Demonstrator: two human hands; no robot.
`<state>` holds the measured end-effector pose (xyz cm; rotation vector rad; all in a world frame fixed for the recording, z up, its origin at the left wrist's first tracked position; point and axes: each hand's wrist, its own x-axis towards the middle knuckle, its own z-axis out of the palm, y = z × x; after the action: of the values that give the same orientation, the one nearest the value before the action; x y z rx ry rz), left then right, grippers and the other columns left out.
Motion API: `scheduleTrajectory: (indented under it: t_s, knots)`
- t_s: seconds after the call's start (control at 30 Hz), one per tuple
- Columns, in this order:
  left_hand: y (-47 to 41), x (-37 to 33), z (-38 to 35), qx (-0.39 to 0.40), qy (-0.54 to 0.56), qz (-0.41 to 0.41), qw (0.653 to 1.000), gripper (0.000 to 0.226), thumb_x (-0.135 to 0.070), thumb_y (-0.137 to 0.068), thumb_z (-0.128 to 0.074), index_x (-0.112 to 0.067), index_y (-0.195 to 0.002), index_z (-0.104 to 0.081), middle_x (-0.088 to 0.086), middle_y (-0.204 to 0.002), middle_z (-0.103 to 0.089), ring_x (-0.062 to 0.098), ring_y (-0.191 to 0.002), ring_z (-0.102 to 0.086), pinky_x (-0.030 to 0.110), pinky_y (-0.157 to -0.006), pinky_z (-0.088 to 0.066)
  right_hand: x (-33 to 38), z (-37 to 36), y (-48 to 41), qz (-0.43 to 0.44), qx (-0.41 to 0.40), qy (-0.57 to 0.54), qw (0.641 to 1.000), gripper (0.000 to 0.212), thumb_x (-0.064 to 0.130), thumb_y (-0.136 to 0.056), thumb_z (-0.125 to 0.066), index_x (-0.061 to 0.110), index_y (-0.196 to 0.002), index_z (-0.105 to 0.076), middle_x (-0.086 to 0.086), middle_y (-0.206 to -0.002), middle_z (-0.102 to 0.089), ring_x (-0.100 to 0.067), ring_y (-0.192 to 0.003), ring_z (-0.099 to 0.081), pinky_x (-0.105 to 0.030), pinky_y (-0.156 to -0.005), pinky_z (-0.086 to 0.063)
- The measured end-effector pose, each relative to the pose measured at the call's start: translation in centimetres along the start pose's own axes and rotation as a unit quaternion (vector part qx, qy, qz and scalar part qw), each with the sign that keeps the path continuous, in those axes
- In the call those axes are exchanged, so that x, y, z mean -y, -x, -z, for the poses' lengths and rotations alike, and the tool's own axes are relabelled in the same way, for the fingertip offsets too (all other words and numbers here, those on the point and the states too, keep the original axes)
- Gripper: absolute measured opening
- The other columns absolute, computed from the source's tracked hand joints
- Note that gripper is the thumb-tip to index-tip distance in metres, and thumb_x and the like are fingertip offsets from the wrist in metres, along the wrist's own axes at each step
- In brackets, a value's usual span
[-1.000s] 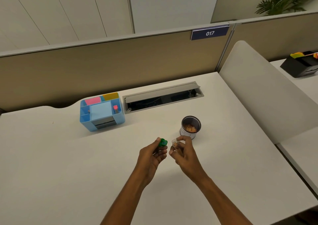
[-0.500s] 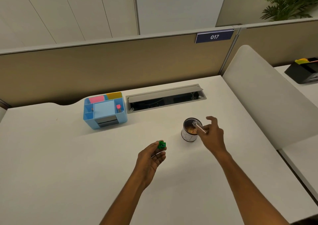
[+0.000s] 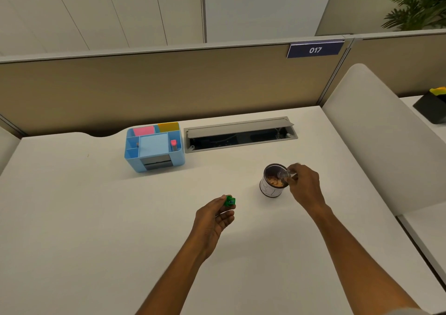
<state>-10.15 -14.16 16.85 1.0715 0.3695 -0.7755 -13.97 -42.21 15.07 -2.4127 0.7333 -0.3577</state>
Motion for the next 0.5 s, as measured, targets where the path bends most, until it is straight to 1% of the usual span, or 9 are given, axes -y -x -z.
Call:
scheduleTrajectory:
  t_s: [0.03, 0.07, 0.13, 0.17, 0.23, 0.33, 0.43, 0.5]
  knots:
    - [-0.01, -0.02, -0.01, 0.000, 0.000, 0.000, 1.000, 0.026, -0.021, -0.096, -0.065, -0.002, -0.109, -0.076, 0.013, -0.089, -0.078, 0.022, -0.079, -0.068, 0.031, -0.073, -0.060, 0.03, 0.07, 0.06, 0.006, -0.007, 0.008, 1.000, 0.028, -0.005, -0.086, -0.075, 0.000, -0.112, -0.066, -0.016, -0.094, -0.073, -0.036, -0.089, -0.070, -0.044, -0.078, -0.058]
    - [-0.05, -0.06, -0.04, 0.000, -0.001, 0.000, 1.000, 0.026, -0.021, -0.096, -0.065, -0.002, -0.108, -0.077, 0.013, -0.089, -0.079, 0.022, -0.079, -0.068, 0.031, -0.073, -0.060, 0.13, 0.10, 0.12, 0.002, -0.008, 0.003, 1.000, 0.029, -0.004, -0.086, -0.076, 0.000, -0.113, -0.066, -0.016, -0.095, -0.073, -0.035, -0.089, -0.070, -0.044, -0.078, -0.059]
    - [-0.09, -0.10, -0.06, 0.000, -0.001, -0.001, 1.000, 0.024, -0.021, -0.096, -0.065, -0.003, -0.107, -0.077, 0.013, -0.089, -0.079, 0.022, -0.079, -0.069, 0.030, -0.072, -0.061, 0.16, 0.17, 0.22, -0.005, 0.000, -0.012, 1.000, 0.044, -0.003, -0.086, -0.076, 0.004, -0.127, -0.059, -0.012, -0.096, -0.069, -0.029, -0.088, -0.069, -0.041, -0.081, -0.058]
    - [-0.09, -0.14, -0.05, -0.001, 0.000, -0.002, 1.000, 0.024, -0.022, -0.095, -0.066, -0.003, -0.107, -0.077, 0.013, -0.089, -0.079, 0.022, -0.079, -0.069, 0.030, -0.071, -0.062, 0.20, 0.18, 0.26, 0.003, -0.002, -0.013, 1.000, 0.045, -0.002, -0.087, -0.076, 0.006, -0.127, -0.059, -0.012, -0.096, -0.070, -0.028, -0.088, -0.069, -0.040, -0.081, -0.058]
    - [-0.13, -0.23, -0.01, -0.003, -0.001, -0.002, 1.000, 0.024, -0.022, -0.095, -0.067, -0.004, -0.106, -0.078, 0.013, -0.089, -0.079, 0.022, -0.079, -0.069, 0.029, -0.070, -0.062, 0.21, 0.11, 0.27, 0.014, -0.009, -0.007, 1.000, 0.036, -0.001, -0.087, -0.076, 0.005, -0.120, -0.064, -0.016, -0.098, -0.072, -0.032, -0.088, -0.071, -0.041, -0.079, -0.060]
    - [-0.19, -0.32, 0.07, -0.004, -0.004, -0.001, 1.000, 0.023, -0.023, -0.095, -0.067, -0.005, -0.104, -0.078, 0.013, -0.088, -0.079, 0.022, -0.079, -0.069, 0.030, -0.072, -0.062, 0.20, 0.12, 0.39, -0.002, -0.019, -0.030, 0.999, 0.043, -0.002, -0.086, -0.077, 0.006, -0.126, -0.060, -0.009, -0.095, -0.068, -0.024, -0.081, -0.068, -0.035, -0.077, -0.057]
    - [-0.21, -0.33, 0.16, -0.007, -0.005, -0.001, 1.000, 0.025, -0.023, -0.094, -0.067, -0.003, -0.107, -0.077, 0.012, -0.088, -0.079, 0.023, -0.080, -0.069, 0.030, -0.071, -0.061, 0.10, -0.07, 0.60, 0.011, -0.029, -0.014, 0.999, 0.029, -0.003, -0.086, -0.076, 0.003, -0.112, -0.067, -0.015, -0.095, -0.070, -0.034, -0.085, -0.070, -0.042, -0.075, -0.060]
    - [-0.23, -0.36, 0.28, -0.008, -0.006, 0.000, 1.000, 0.027, -0.023, -0.094, -0.067, -0.002, -0.108, -0.076, 0.012, -0.088, -0.079, 0.022, -0.079, -0.069, 0.030, -0.071, -0.061, 0.03, -0.26, 0.77, -0.008, -0.030, -0.033, 0.999, 0.037, -0.003, -0.088, -0.075, 0.005, -0.122, -0.062, -0.011, -0.097, -0.067, -0.030, -0.084, -0.069, -0.041, -0.077, -0.060]
